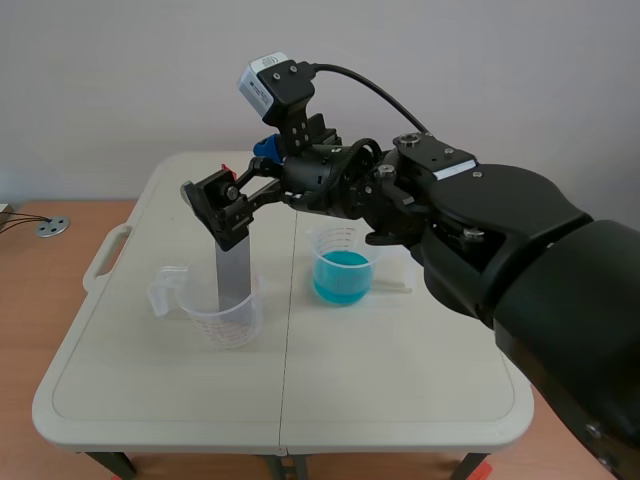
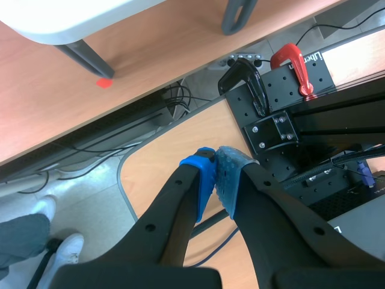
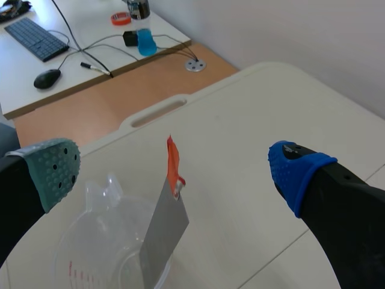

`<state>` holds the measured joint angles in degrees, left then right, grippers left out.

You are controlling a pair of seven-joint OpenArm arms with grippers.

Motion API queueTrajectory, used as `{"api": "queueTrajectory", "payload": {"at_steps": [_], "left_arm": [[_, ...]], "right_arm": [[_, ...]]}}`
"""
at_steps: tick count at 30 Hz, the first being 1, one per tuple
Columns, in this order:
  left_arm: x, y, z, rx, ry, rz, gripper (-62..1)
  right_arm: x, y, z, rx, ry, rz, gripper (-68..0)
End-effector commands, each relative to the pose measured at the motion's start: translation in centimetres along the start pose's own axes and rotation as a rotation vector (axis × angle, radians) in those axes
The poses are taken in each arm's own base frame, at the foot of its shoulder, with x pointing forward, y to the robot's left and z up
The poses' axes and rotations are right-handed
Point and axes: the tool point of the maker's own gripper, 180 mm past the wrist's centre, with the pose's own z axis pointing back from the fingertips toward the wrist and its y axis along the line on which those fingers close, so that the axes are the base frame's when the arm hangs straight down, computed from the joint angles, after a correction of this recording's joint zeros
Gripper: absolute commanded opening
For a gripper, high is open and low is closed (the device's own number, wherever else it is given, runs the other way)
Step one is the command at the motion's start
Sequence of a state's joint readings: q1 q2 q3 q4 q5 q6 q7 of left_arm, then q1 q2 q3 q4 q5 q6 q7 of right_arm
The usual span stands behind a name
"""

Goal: Hold the metal plate by the orange handle, dip it into the blue solution, take it out and point at it, then put the plate back in the beaker on the left.
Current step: 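Lift the metal plate out of the left beaker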

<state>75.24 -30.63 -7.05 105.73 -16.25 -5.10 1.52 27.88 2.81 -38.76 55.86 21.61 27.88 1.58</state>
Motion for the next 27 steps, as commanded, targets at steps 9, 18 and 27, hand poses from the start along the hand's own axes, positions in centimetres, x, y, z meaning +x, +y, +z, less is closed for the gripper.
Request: {"api": "queueTrajectory", "payload": {"at_steps": [9, 18, 27], "left_arm": [[0.4, -0.2, 0.0, -0.004, -0.014, 0.0, -59.4], [0.4, -0.2, 0.0, -0.005, -0.014, 0.001, -59.4], [0.4, -0.2, 0.0, -0.005, -0.014, 0.001, -59.4]], "right_arm": [[1.9, 1.1, -1.3, 0.029, -0.016, 0.009, -6.1], [0.7, 1.3, -1.6, 0.03, 0.031, -0.01, -14.7], [0.0, 1.0, -1.7, 0.025, 0.041, -0.027, -25.3]]}}
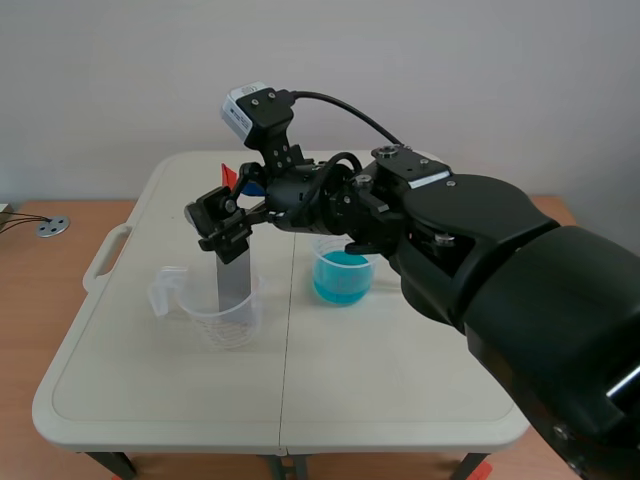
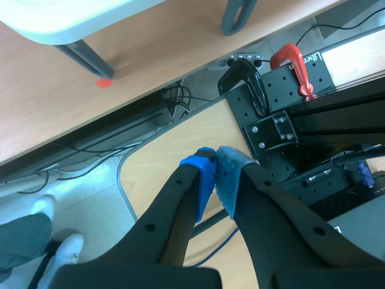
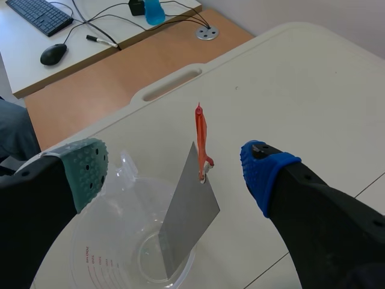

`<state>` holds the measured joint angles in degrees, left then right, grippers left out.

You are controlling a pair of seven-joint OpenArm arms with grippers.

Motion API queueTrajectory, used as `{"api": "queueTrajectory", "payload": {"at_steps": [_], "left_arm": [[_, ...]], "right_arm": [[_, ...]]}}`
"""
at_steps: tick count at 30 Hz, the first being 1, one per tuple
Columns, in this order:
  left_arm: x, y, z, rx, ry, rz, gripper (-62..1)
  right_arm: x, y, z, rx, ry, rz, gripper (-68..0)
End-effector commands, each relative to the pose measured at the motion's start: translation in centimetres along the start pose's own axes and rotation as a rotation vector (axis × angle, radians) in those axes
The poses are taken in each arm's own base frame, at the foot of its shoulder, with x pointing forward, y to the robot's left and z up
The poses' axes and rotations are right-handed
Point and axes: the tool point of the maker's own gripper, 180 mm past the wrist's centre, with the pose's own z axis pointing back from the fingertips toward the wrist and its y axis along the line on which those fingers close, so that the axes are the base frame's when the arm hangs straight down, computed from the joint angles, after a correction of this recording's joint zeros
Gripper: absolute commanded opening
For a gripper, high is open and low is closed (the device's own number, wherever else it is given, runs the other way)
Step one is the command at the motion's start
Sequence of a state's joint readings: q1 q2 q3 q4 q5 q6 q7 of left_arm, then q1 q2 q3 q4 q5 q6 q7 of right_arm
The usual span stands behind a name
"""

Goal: Hold the metal plate by the orange handle, dip it into the blue solution, take it out and point at it, then put the plate back in the beaker on the left.
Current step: 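Lift the metal plate out of the left beaker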

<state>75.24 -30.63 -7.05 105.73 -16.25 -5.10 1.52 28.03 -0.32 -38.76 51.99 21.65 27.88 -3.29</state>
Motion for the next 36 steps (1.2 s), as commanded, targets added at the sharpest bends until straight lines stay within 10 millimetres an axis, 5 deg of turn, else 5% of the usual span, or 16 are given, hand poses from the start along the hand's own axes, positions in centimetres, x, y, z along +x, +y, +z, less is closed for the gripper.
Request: {"api": "queueTrajectory", "payload": {"at_steps": [1, 12, 18, 23, 27, 36], "left_arm": [[0.4, -0.2, 0.0, -0.005, -0.014, 0.001, -59.4], [0.4, -0.2, 0.0, -0.005, -0.014, 0.001, -59.4], [0.4, -0.2, 0.0, -0.005, -0.013, 0.001, -59.4], [0.4, -0.2, 0.0, -0.005, -0.013, 0.001, -59.4], [0.4, -0.2, 0.0, -0.005, -0.014, 0.001, -59.4], [0.4, -0.2, 0.0, -0.005, -0.014, 0.001, -59.4]], "right_arm": [[2.8, -0.1, -0.4, 0.008, -0.061, 0.03, -25.9], [3.1, -0.2, -0.4, 0.008, -0.068, 0.036, -38.2], [3.1, -0.2, -0.4, 0.008, -0.068, 0.036, -51.6], [3.1, -0.2, -0.4, 0.008, -0.068, 0.036, -53.3], [3.1, -0.2, -0.4, 0.008, -0.068, 0.036, -65.2], [3.5, 1.1, -0.2, 0.081, -0.102, 0.038, -66.0]]}}
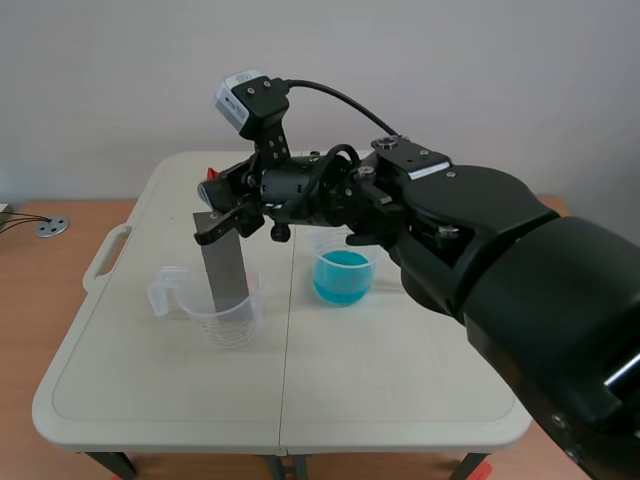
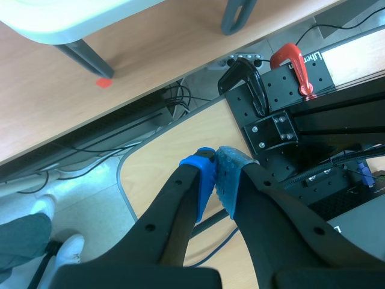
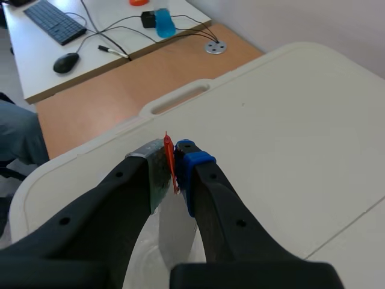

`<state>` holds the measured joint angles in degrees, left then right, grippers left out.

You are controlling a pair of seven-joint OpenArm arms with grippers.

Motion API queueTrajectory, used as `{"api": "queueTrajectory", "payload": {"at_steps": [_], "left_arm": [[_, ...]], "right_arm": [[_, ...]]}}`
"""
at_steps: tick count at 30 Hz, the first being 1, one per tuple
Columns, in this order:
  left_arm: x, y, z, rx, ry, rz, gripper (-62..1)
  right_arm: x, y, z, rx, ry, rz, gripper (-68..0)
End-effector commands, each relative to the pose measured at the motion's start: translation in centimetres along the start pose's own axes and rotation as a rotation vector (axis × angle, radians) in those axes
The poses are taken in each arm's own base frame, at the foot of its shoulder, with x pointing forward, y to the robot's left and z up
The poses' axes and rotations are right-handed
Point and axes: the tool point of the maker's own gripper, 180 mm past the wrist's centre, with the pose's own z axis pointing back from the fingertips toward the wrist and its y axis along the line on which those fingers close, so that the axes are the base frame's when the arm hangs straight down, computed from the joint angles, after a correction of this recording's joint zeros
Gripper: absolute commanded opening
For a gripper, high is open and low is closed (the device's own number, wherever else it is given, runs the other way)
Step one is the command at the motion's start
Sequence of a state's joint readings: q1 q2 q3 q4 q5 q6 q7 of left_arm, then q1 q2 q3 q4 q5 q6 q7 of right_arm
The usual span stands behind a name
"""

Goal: Hold the metal plate by the orange handle, dip it into the blue solution, take it out and point at it, then put the plate back in the beaker on the left.
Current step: 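Lift the metal plate out of the left beaker, then move the plate over the blue solution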

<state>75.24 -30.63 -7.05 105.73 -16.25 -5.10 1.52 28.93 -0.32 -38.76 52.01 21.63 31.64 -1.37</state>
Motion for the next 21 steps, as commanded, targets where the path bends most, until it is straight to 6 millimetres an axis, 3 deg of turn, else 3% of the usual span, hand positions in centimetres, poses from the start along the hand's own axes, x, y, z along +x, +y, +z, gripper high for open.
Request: {"api": "queueTrajectory", "payload": {"at_steps": [1, 10, 21], "left_arm": [[0.4, -0.2, 0.0, -0.005, -0.014, 0.001, -59.4], [0.4, -0.2, 0.0, -0.005, -0.014, 0.001, -59.4], [0.4, -0.2, 0.0, -0.005, -0.014, 0.001, -59.4]], "right_arm": [[2.4, 0.5, -0.3, 0.035, -0.073, 0.019, -66.0], [2.5, 3.1, 0.2, 0.144, -0.131, -0.003, -66.0], [3.2, 3.4, 1.1, 0.148, -0.162, 0.022, -66.0]]}}
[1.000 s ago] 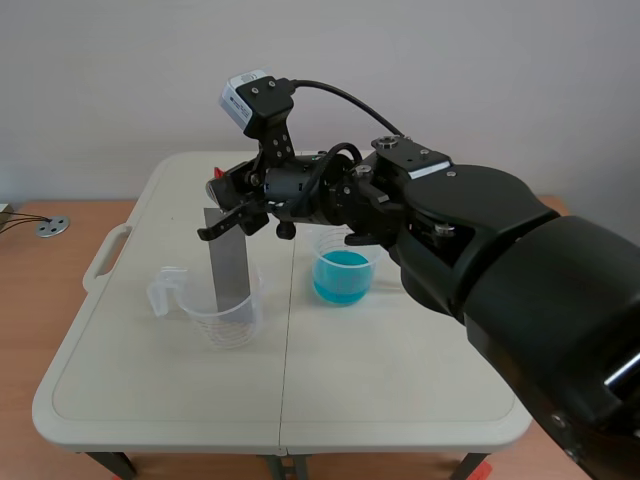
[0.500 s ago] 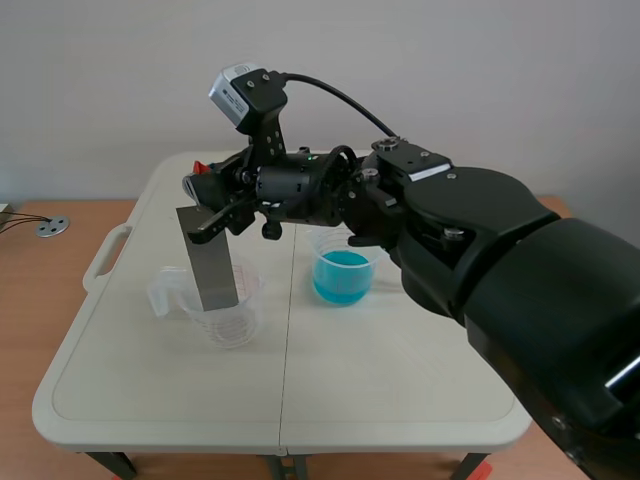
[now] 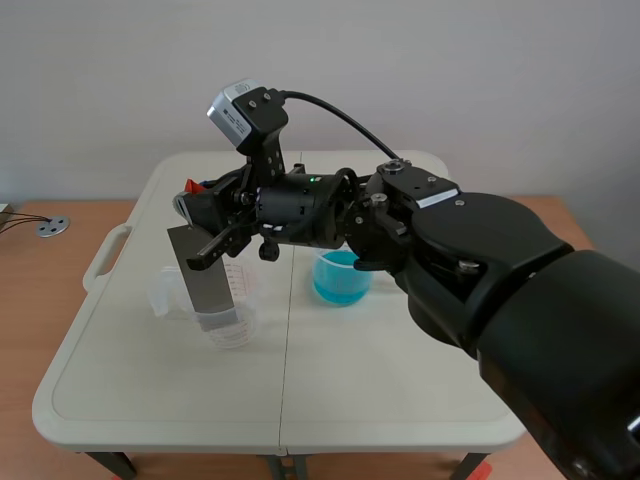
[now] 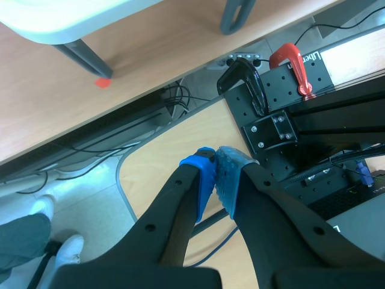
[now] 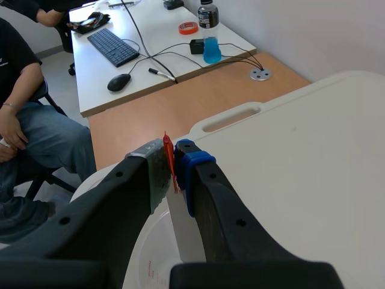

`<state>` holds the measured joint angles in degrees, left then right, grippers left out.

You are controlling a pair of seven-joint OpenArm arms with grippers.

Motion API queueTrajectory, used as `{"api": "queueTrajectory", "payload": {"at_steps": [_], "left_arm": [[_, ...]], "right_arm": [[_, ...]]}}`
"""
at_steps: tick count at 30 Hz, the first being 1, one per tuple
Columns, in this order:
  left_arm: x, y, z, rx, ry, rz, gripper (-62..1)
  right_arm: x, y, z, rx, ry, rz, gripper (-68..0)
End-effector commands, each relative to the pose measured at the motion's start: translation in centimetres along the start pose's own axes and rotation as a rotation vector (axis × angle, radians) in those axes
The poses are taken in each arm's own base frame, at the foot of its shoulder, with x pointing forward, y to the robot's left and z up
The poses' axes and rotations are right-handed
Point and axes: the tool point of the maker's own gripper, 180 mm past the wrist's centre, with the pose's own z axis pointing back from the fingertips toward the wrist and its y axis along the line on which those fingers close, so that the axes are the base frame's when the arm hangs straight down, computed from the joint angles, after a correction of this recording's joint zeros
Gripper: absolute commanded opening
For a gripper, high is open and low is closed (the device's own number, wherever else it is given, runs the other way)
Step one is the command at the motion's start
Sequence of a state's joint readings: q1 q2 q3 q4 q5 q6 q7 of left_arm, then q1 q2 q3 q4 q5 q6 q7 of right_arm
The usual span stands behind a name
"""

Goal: Hold the metal plate by the orange handle, dip it into the blue solution, take it out and point at it, then put the plate back in the beaker on the left.
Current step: 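Move the plate over the blue solution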

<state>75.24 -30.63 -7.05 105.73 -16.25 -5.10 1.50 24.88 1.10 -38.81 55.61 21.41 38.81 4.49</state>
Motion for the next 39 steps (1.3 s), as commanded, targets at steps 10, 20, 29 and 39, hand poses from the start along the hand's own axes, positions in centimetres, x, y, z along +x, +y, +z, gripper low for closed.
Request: {"api": "queueTrajectory", "payload": {"at_steps": [10, 20, 29, 39], "left_arm": [[0.4, -0.2, 0.0, -0.005, -0.013, 0.001, -59.4], [0.4, -0.2, 0.0, -0.005, -0.013, 0.001, -59.4], [0.4, -0.2, 0.0, -0.005, -0.014, 0.001, -59.4], [0.4, -0.2, 0.0, -0.005, -0.014, 0.001, -59.4]], "right_arm": [[4.0, 0.4, -0.2, 0.027, -0.068, 0.086, -66.0], [6.4, 0.5, 0.4, 0.022, -0.082, 0.145, -66.0], [8.9, 0.3, 1.0, -0.002, -0.089, 0.201, -66.0], [12.7, 0.1, 2.9, -0.032, -0.133, 0.244, -66.0]]}}
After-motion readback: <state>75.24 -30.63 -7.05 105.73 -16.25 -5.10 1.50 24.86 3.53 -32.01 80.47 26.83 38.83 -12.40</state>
